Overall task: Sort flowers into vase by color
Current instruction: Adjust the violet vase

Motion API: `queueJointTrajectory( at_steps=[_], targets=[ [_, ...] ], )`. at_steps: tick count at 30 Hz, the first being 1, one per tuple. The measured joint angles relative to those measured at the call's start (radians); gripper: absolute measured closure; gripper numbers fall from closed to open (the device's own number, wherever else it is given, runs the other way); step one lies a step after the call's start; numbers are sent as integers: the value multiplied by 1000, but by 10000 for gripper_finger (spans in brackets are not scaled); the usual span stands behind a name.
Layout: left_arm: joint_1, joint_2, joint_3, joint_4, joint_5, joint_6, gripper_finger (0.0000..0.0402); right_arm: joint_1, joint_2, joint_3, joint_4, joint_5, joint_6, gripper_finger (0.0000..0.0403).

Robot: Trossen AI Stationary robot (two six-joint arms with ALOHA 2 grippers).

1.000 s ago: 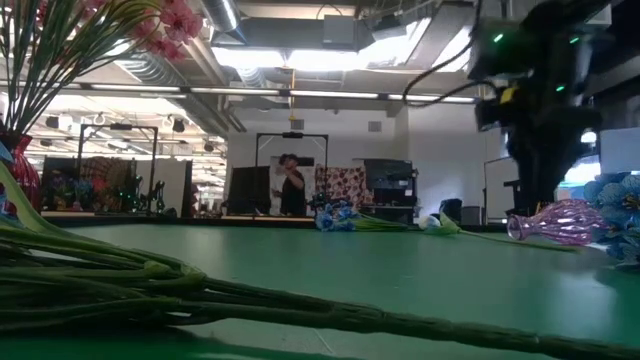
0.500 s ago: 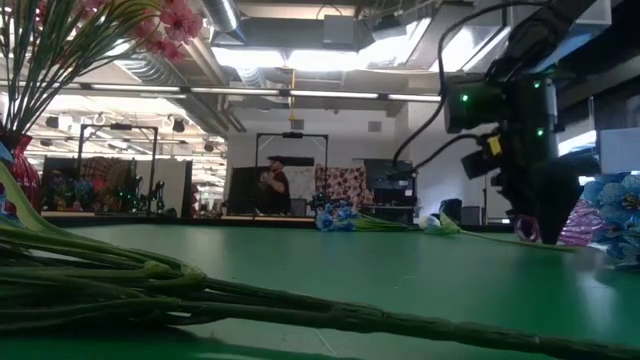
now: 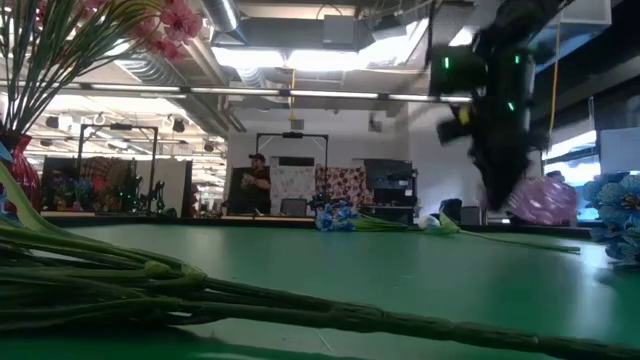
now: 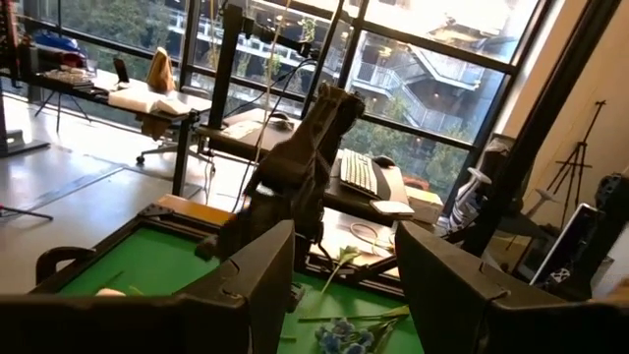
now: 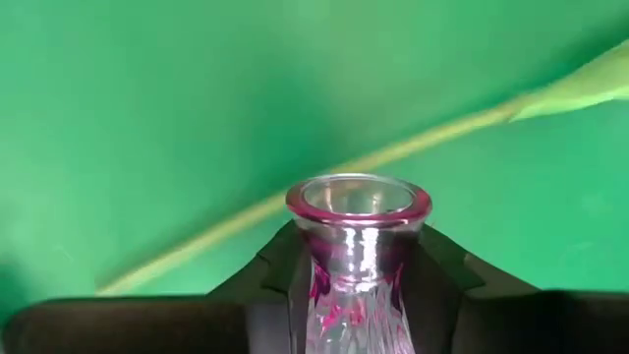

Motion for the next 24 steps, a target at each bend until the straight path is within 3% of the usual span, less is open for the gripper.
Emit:
queueJointTrajectory(
  at_steps=[5, 13, 17, 24],
  targets=[
    [-1, 0, 0, 1, 1, 0, 227, 1, -215, -21, 171, 98, 194, 292],
    [0, 0, 0, 5, 2, -2, 227, 1, -587, -353, 636, 369, 357, 292],
    [0, 0, 0, 5, 2, -2, 227, 1, -638, -527, 915, 477, 375, 292],
    [0, 0, 0, 4, 2, -3, 227, 1, -613, -735, 1278, 636, 288, 292]
  ],
)
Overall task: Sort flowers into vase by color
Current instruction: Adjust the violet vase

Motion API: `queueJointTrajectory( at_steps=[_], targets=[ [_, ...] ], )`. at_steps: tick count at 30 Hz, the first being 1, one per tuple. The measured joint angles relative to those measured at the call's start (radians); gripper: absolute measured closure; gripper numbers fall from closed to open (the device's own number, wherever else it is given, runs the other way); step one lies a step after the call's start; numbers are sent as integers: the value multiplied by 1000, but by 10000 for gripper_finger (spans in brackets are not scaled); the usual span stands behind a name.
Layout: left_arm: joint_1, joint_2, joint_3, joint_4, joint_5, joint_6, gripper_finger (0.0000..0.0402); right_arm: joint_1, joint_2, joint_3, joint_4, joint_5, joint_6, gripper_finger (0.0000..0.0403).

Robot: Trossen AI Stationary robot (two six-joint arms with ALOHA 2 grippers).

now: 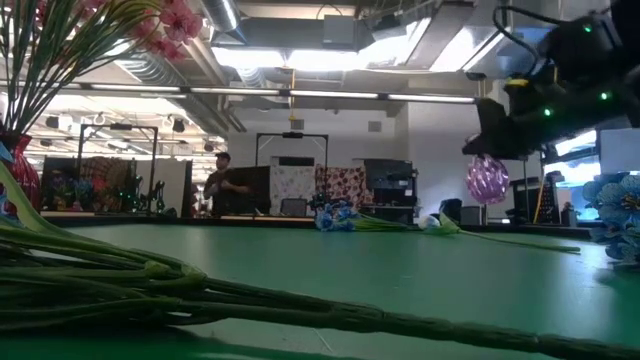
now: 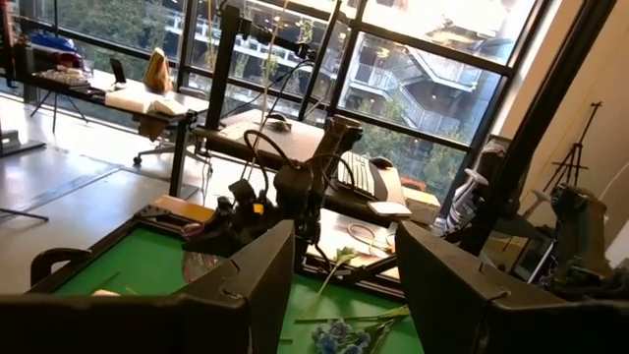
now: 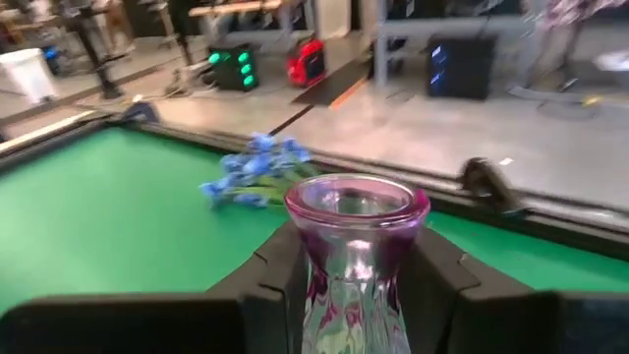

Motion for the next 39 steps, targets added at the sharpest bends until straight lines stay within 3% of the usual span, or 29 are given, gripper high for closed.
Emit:
queueJointTrajectory(
  at_steps=[8, 14, 18, 20, 23, 27, 33, 36, 39],
  targets=[
    [9, 0, 0, -33, -49, 0, 227, 0, 11, -108, 183, 112, -132, 292],
    [-3, 1, 0, -35, -42, -39, 227, 0, 106, -110, 281, 106, -187, 292],
    [-10, 1, 0, -35, -43, -67, 227, 0, 233, -111, 353, 98, -134, 292],
    [-10, 1, 0, -35, -44, -57, 227, 0, 309, -112, 407, 149, -109, 292],
    [-10, 1, 0, -36, -44, -55, 227, 0, 422, -112, 569, 206, -109, 292],
    [-10, 1, 0, -37, -44, -54, 227, 0, 594, -110, 787, 207, -123, 292],
    [-9, 1, 0, -44, -48, -56, 227, 1, 852, -29, 879, 255, -75, 288],
    [-8, 1, 0, -44, -49, -58, 227, 11, 917, -8, 974, 327, -81, 275],
    [-8, 1, 0, -44, -49, -59, 227, 13, 924, -6, 997, 318, -105, 268]
  ],
)
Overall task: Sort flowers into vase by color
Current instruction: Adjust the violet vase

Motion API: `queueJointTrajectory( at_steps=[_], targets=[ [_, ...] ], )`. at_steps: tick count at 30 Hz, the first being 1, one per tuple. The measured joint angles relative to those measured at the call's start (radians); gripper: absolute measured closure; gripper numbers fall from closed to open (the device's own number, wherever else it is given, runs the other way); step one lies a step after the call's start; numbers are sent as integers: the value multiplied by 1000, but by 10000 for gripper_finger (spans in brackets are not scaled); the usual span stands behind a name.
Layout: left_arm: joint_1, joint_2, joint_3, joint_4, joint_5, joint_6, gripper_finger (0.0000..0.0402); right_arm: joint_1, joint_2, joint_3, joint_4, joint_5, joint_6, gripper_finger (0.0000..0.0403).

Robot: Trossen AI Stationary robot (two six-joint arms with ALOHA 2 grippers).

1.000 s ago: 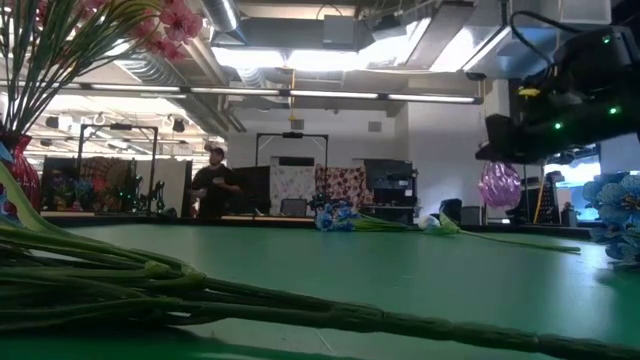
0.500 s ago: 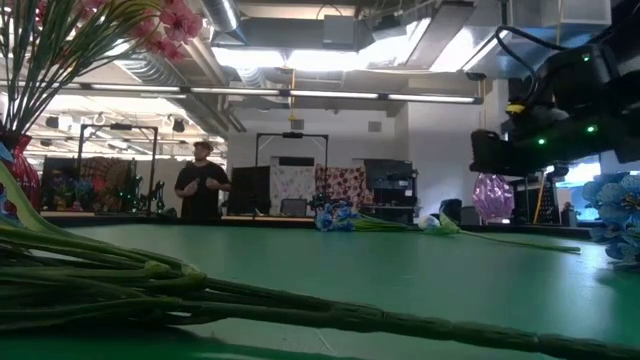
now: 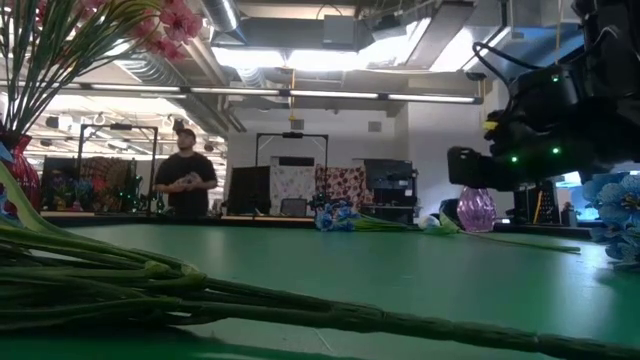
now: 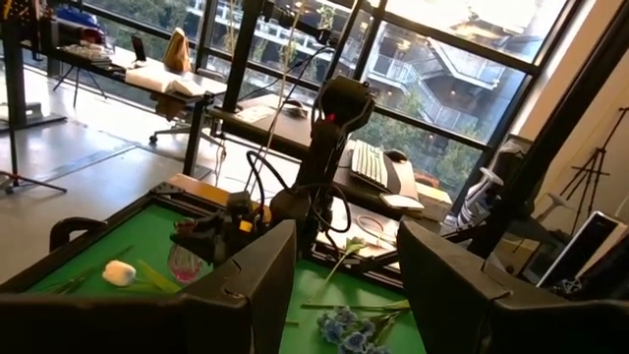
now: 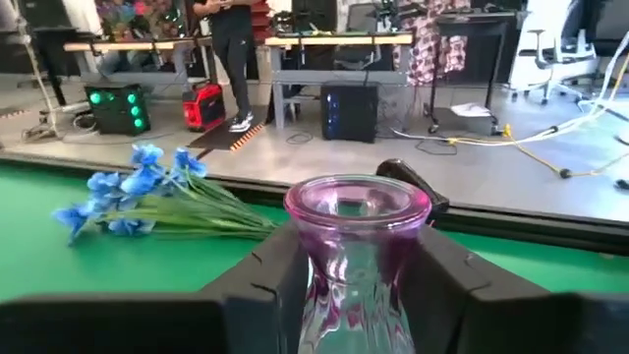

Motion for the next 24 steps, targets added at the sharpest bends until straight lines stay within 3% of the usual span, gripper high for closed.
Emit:
queueJointTrajectory(
  at_steps=[6, 24],
  targets=[
    [0, 0, 0, -6, 0, 0, 227, 0, 0, 0, -27, -88, 4, 263],
    [0, 0, 0, -9, -23, 0, 227, 0, -2, 2, -47, -216, 6, 260]
  ],
)
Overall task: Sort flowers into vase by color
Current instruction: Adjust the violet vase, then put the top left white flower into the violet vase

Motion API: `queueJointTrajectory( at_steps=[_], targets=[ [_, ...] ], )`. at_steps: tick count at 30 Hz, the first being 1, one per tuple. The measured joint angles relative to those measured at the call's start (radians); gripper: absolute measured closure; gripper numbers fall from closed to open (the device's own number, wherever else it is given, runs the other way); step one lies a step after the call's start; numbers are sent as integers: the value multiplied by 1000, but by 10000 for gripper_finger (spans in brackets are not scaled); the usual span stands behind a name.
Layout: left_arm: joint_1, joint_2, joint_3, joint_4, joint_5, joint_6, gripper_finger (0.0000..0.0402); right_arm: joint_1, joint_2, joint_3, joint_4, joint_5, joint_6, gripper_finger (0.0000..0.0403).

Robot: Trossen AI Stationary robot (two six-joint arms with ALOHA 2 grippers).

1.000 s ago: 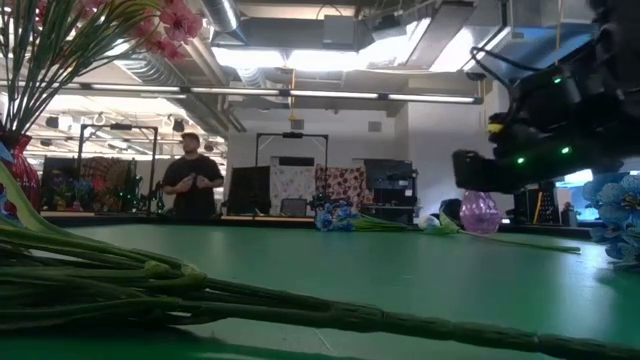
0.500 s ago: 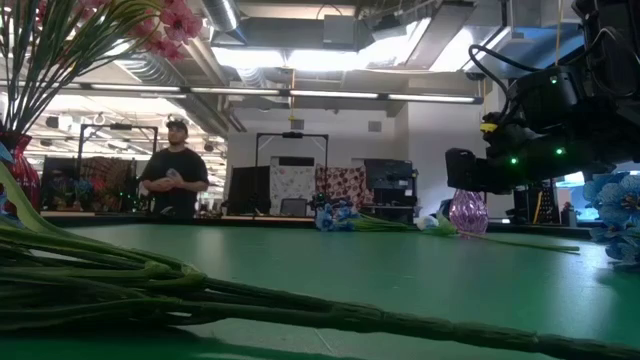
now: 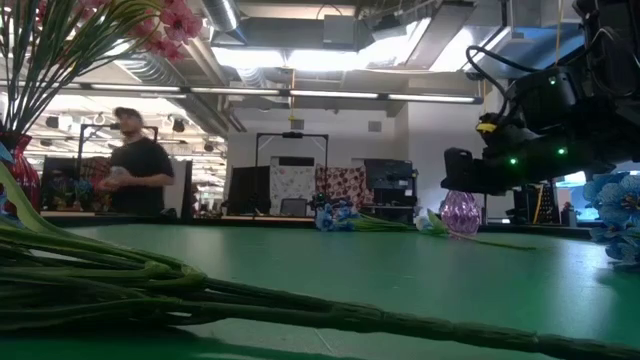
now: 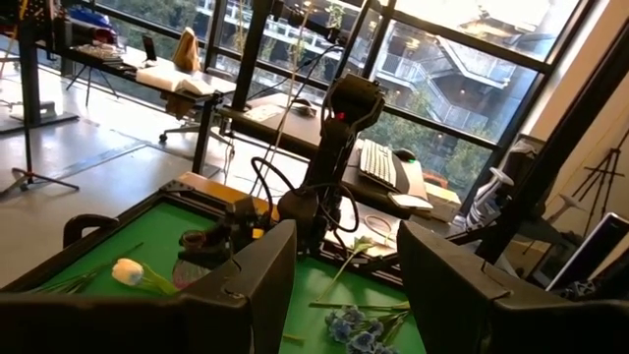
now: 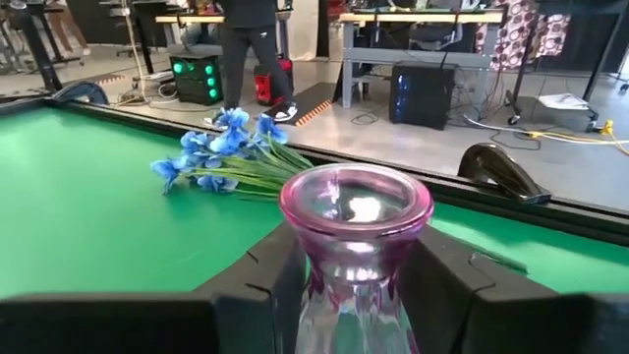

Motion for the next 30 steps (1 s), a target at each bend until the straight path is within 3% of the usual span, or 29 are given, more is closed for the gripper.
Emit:
queueJointTrajectory(
  at_steps=[4, 12, 16, 21, 30],
  targets=[
    [0, 0, 0, 0, 0, 0, 227, 0, -1, 0, -28, 0, 2, 243],
    [0, 0, 0, 0, 0, -1, 227, 0, 2, -3, -54, -36, 25, 127],
    [0, 0, 0, 0, 0, -1, 227, 1, -22, -3, -102, -78, 85, 89],
    [0, -6, 0, 0, -2, -1, 227, 1, -121, -2, -274, -136, 165, 75],
    [0, -10, 0, -9, -6, 0, 227, 0, -357, -2, -622, -158, 196, 91]
  ],
)
